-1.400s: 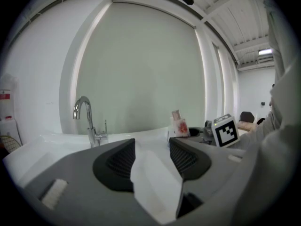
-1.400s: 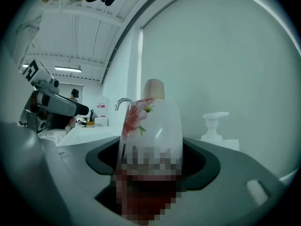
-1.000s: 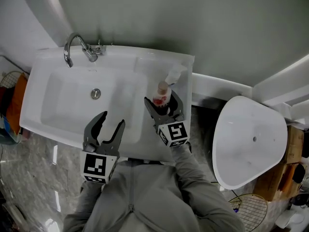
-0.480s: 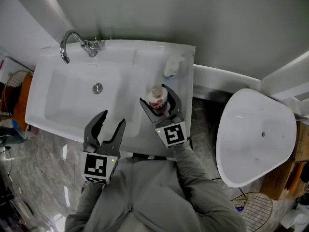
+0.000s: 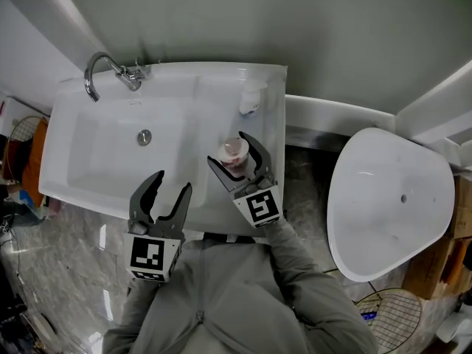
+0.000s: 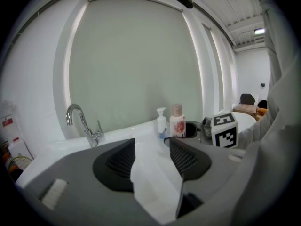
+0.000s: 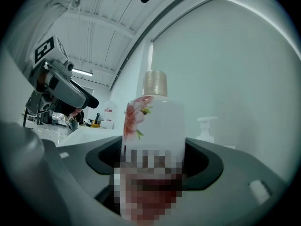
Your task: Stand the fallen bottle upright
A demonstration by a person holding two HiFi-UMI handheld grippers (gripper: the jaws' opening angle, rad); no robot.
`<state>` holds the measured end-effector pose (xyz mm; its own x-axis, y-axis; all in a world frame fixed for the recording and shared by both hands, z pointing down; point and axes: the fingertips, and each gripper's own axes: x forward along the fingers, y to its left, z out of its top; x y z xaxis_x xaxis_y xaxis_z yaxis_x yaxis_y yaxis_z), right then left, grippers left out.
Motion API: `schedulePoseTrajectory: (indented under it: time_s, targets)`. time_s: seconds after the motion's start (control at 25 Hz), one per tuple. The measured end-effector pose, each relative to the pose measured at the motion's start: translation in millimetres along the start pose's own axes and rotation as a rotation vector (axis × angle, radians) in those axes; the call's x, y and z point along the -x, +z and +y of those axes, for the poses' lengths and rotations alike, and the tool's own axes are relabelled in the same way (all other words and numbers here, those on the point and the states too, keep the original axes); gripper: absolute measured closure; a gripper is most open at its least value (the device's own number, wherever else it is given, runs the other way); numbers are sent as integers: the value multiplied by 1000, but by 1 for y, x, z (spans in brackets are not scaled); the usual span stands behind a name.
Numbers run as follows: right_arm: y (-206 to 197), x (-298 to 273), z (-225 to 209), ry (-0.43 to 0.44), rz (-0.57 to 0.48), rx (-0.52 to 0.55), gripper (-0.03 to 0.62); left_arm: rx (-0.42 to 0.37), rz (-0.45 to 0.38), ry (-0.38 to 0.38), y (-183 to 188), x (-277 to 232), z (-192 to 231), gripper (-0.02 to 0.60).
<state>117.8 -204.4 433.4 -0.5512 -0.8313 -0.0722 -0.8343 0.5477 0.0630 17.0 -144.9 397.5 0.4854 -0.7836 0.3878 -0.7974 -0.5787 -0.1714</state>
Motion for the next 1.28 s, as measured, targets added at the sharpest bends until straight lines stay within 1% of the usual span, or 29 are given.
schedulePoseTrajectory:
  time_s: [0.16,0.24,0.4,0.56,0.8,0.92,1.0,1.12,1.28]
  targets:
    - [-1,3,0,3,5,1,250,3,-21,-2,7,1,-4,314]
    - [2,6,0,-1,4,-3,250,6,-22,3,5,1,-3,314]
    - [15,18,1,-2,34,-15,250,17,-37,4,8,2,-6,314]
    - [36,36,2,-21,3,-17,250,30,-58,-1,12,2,-9,314]
    - [54,71,-9,-110,-7,-47,250,46,-72,-10,11,2,-11,314]
    - [58,85,-13,-160,13,-3,250,52,-79,-15,11,1,-9,314]
    - [61,93,-17,-194,20,5,250,53,-87,-21,12,1,-9,314]
    - [72,103,-28,-255,-7,18,250,53,-102,-26,17,1,-8,314]
    - [79,113,-34,-291,22,68,250,52,-113,-30,19,-1,-7,314]
